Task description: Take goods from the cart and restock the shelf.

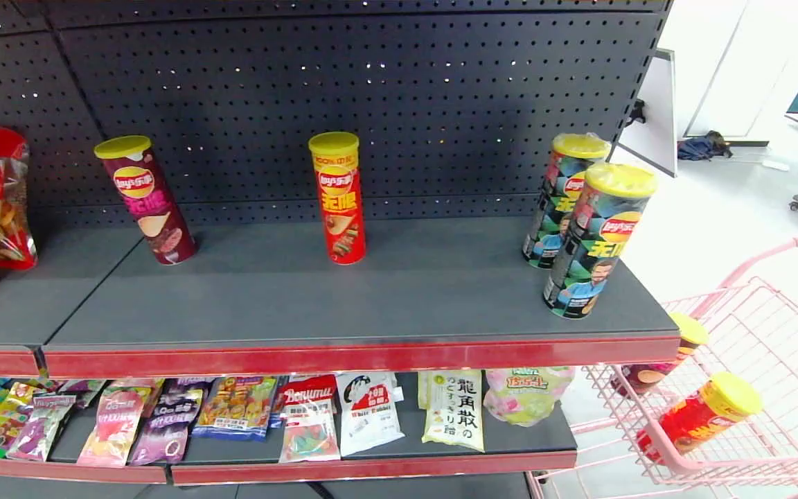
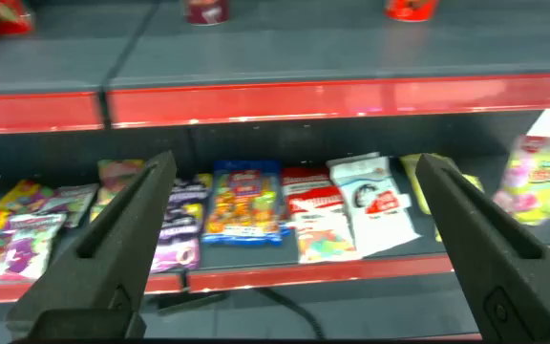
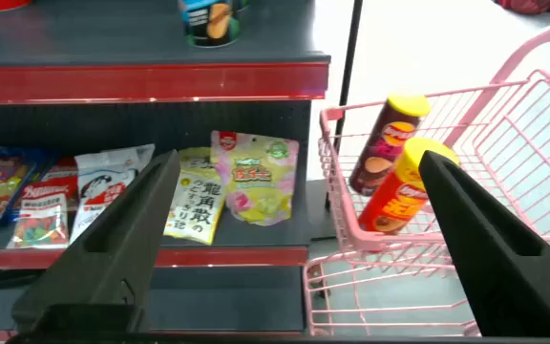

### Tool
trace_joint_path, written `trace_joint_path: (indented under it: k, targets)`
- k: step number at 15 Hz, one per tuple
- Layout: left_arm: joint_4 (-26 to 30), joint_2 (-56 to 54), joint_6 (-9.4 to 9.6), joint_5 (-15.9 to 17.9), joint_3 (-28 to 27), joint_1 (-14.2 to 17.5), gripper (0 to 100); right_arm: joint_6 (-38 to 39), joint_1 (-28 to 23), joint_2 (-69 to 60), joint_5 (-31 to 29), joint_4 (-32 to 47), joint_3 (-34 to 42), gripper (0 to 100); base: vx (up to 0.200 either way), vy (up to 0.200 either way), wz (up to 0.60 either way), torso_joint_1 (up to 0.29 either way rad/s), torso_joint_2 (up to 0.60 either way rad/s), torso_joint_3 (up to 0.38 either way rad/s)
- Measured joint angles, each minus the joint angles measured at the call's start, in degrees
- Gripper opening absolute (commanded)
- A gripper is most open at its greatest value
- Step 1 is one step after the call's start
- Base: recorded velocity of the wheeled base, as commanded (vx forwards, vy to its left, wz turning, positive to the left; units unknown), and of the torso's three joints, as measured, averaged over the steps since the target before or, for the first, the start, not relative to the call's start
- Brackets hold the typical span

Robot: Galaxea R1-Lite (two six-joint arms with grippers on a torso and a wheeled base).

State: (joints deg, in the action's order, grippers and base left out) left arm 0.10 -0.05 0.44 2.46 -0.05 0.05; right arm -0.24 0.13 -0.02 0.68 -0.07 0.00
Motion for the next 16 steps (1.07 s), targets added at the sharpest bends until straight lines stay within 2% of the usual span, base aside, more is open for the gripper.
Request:
trace_joint_path:
  k: [6,8,16]
  targets:
    - [0.0,0.0,0.0,0.0,0.0,0.0,100,0.0,0.0,0.0,-0.1,0.0,0.0,100,0.0,-0.2,0.0,0.0,0.0,0.003]
    - [0.0,0.0,0.0,0.0,0.0,0.0,100,0.0,0.0,0.0,-0.1,0.0,0.0,100,0.0,0.0,0.0,0.0,0.0,0.0]
    - [0.0,0.0,0.0,0.0,0.0,0.0,100,0.1,0.0,0.0,-0.1,0.0,0.0,100,0.0,0.0,-0.6,0.002,0.0,0.001]
